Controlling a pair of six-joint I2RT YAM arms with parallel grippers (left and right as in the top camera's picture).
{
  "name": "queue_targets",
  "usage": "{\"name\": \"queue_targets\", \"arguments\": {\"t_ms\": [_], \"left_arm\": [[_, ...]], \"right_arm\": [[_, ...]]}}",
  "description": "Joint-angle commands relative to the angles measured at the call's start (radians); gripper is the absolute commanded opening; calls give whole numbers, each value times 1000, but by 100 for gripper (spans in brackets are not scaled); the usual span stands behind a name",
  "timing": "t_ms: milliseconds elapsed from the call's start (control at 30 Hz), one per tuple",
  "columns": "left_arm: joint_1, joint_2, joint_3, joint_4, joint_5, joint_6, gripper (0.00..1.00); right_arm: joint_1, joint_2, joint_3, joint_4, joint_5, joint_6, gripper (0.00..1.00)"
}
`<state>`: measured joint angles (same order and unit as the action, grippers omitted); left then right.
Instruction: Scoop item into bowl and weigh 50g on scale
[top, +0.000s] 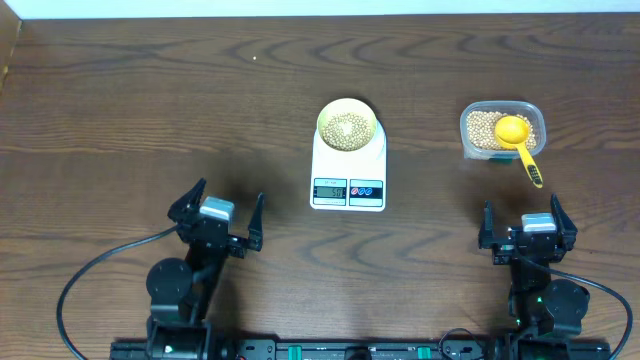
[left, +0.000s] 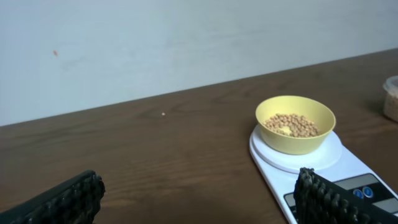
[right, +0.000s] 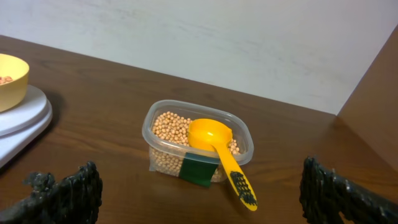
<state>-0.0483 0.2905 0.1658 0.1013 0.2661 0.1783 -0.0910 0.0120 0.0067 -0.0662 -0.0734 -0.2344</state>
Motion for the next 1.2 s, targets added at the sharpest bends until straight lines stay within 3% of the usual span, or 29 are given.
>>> {"name": "queue_targets", "arguments": {"t_ms": [0,533,767,1167], "left_arm": [[1,-66,-38,6,-46,-19,100],[3,-287,-162,-48,-76,-19,99],[4,-290,-162,-161,-77,-20,100],[4,-290,-162,-156,-77,-19,99]], "right_arm": [[7,-6,-1,-5,4,9,99],[7,-6,-1,-5,4,9,99],[7,-6,-1,-5,4,9,99],[7,-6,-1,-5,4,9,99]]}}
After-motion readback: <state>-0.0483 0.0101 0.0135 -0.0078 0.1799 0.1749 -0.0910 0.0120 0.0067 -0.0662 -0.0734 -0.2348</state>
